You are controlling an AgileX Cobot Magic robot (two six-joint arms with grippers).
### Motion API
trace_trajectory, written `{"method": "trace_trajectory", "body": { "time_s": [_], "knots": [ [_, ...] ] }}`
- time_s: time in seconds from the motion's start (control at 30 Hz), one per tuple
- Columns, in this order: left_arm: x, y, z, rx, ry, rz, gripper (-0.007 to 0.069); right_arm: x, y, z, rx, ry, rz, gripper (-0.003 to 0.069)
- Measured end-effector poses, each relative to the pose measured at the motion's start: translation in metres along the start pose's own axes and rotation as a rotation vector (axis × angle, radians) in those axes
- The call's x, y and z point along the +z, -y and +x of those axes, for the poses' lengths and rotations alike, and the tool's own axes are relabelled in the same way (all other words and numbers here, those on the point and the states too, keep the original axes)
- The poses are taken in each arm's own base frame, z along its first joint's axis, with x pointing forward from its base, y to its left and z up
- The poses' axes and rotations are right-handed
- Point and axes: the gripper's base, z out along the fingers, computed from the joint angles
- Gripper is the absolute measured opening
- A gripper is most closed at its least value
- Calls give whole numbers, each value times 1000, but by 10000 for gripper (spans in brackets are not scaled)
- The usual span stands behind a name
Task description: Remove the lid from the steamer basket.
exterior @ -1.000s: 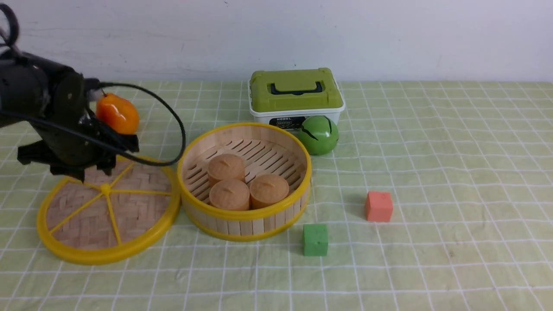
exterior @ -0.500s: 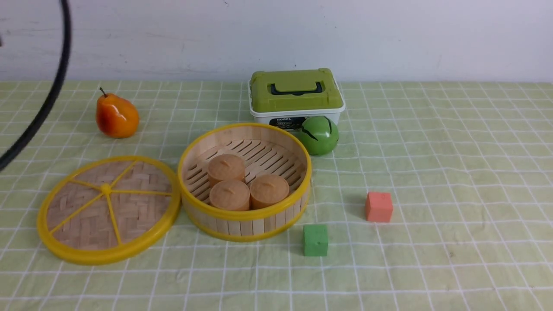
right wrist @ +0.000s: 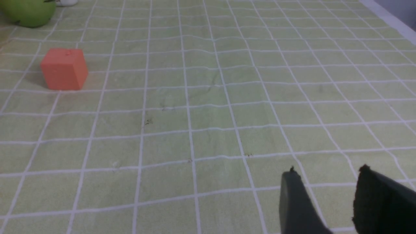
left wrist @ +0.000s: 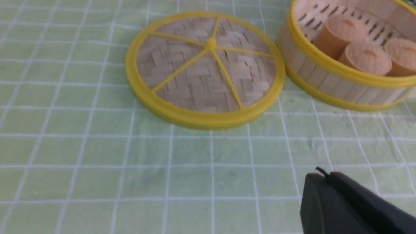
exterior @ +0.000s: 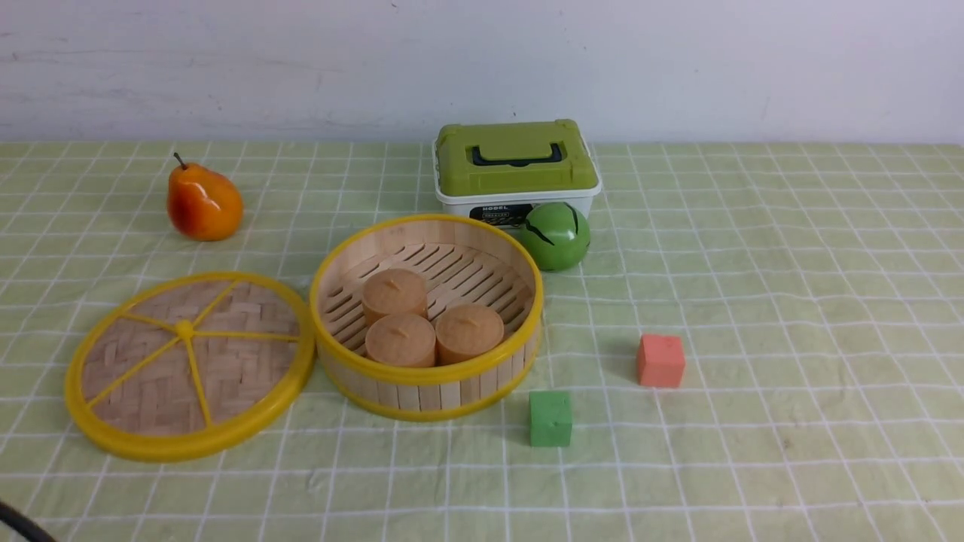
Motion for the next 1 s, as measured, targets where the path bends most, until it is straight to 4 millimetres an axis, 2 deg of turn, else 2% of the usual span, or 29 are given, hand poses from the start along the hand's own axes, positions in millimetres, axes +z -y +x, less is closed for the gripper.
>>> {"method": "trace_trajectory", "body": {
  "time_s": [0.07,0.2,0.5,0.7,0.73,0.83,0.9,1.0],
  "knots": [
    [9,2,15,-73,-49,52,-13,0,0,0,0,0,0,242],
    [18,8,25,-208,-57,135,-13,0,0,0,0,0,0,242],
    [20,10,21,-284,17,176,-13,0,0,0,0,0,0,242],
    [13,-1,25,-186,346,157,-13,0,0,0,0,0,0,242],
    [12,-6,33,-134,450,141,-13,0,0,0,0,0,0,242],
    [19,-13,57,-95,521,122,-13,0,0,0,0,0,0,242],
    [24,-15,64,-96,497,117,-13,0,0,0,0,0,0,242],
    [34,-18,83,-62,332,84,-11,0,0,0,0,0,0,242]
  ]
}}
